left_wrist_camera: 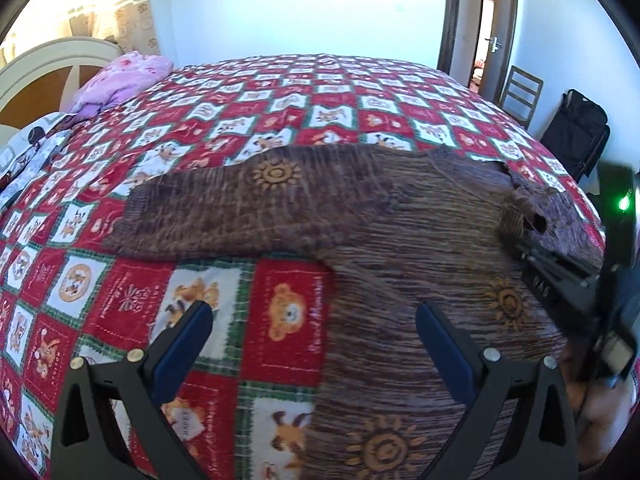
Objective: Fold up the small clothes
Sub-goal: 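Fold the held sleeve across the sweater body with the right gripper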
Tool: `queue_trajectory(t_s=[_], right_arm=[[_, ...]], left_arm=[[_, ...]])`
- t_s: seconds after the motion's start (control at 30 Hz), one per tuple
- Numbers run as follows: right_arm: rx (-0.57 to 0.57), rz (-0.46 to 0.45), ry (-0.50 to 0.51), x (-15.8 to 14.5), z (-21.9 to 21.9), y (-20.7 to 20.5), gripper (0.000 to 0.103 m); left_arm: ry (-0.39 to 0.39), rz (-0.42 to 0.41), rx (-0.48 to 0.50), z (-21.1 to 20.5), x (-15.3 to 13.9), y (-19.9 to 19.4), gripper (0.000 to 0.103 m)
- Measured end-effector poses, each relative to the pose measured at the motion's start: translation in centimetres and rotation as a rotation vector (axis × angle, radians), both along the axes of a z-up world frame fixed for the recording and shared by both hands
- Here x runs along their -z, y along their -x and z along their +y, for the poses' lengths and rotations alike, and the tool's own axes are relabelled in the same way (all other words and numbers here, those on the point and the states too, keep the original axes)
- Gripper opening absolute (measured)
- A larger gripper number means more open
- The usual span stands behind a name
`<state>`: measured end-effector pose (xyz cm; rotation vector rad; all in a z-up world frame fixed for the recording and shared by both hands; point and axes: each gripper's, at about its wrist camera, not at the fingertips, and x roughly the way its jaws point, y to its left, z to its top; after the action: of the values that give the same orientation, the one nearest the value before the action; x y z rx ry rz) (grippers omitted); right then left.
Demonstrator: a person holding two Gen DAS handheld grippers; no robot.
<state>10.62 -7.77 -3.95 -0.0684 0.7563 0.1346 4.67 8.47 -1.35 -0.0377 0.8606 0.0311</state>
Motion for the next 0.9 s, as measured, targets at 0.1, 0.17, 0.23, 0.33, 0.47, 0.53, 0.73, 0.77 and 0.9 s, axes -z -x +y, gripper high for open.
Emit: queue_trajectory(t_s=[0.1, 0.17, 0.23, 0.33, 0.47, 0.53, 0.73, 0.77, 0.9], right_arm=[[-0.041, 0.046, -0.037, 0.9, -0.1, -0.4, 0.015], [-0.111, 0.048, -0.131, 0.7, -0.4, -0.1, 0.048], [-0.178, 0.061, -0.244, 0.1, -0.7, 0.3, 0.063], [-0.271, 0.073, -0.421, -1.3, -1.5, 1.3, 0.063], [-0.189, -0.025, -0.458, -3.8, -4.8, 1.8, 0.040], [-0.065, -0.005, -0.423, -3.9, -7.1, 0.7, 0.009], [0.127, 0.093, -0.304, -1.4, -9.2, -2.3, 0.008], [0.109, 0.112, -0.308, -1.0, -8.7, -3.0, 0.008], [0.028, 0.143, -0.309, -0.6, -4.8, -6.7, 0.008]], left_arm=[[0.010, 0.011, -0.013, 0.3, 0.4, -0.1, 0.103], [0.027, 0.019, -0.015, 0.4, 0.6, -0.3, 0.103], [0.031, 0.023, -0.006, 0.1, 0.8, -0.3, 0.103], [0.014, 0.022, 0.014, -0.5, 0.9, -0.2, 0.103], [0.008, 0.020, 0.023, -0.6, 0.8, -0.1, 0.103], [0.014, 0.016, 0.019, -0.5, 0.8, 0.0, 0.103], [0.014, 0.020, 0.017, -0.5, 0.9, -0.2, 0.103], [0.012, 0.023, 0.017, -0.5, 1.0, -0.3, 0.103], [0.004, 0.030, 0.009, -0.1, 1.1, -0.5, 0.103]])
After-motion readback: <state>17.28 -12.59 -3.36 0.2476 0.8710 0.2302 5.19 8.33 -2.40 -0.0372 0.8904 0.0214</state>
